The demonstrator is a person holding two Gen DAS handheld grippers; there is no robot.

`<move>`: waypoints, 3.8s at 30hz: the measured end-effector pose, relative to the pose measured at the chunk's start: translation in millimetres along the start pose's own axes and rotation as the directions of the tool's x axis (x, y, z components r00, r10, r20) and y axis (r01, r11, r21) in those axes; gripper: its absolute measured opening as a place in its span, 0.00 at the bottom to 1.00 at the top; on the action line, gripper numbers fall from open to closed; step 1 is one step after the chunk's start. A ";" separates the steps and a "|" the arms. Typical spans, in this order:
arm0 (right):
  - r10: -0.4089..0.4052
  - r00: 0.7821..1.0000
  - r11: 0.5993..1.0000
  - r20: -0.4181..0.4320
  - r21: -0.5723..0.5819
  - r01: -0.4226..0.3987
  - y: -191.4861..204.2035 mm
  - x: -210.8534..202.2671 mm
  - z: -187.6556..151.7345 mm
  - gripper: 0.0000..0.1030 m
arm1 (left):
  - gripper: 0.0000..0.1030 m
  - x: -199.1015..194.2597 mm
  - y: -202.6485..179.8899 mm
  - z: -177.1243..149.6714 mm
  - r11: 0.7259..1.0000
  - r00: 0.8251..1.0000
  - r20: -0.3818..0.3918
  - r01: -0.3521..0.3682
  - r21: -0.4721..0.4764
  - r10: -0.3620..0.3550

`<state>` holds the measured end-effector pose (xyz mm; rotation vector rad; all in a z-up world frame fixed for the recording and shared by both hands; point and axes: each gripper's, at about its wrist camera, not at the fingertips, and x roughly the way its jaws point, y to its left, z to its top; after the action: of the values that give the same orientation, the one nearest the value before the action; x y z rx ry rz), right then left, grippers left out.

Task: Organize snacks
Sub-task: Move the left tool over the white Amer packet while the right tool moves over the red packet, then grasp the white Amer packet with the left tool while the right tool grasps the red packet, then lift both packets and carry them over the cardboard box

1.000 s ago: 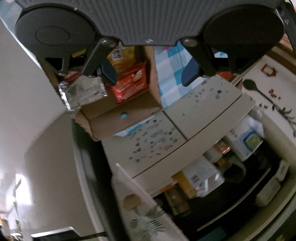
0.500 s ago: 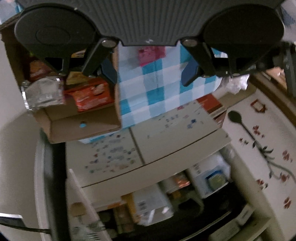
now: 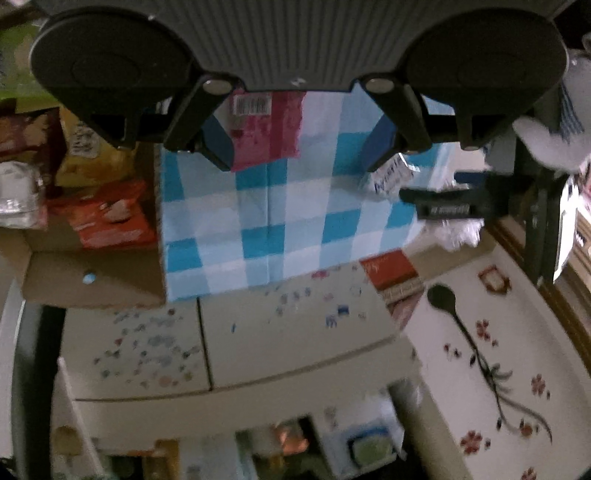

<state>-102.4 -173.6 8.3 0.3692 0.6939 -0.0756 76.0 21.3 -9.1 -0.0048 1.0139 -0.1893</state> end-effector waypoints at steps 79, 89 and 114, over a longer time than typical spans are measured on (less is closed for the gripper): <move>-0.154 0.988 0.977 -0.031 -0.153 0.147 45.3 25.9 -14.5 0.49 | 0.61 -22.4 -12.5 -23.1 0.999 0.995 0.089 0.045 0.001 -0.045; -0.137 0.991 0.978 -0.010 -0.160 0.133 44.5 -10.9 -17.2 0.49 | 0.61 -41.8 -10.0 -34.7 0.997 0.992 0.107 0.071 -0.003 -0.070; -0.103 0.989 0.992 0.110 -0.067 0.111 10.3 -69.1 0.3 0.49 | 0.61 -69.3 -36.8 -82.4 0.993 0.979 0.165 0.114 0.038 -0.119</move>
<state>-153.3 -167.9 55.7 0.2558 0.6095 -0.1698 -34.9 3.0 9.1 -0.0538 0.8435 -0.3059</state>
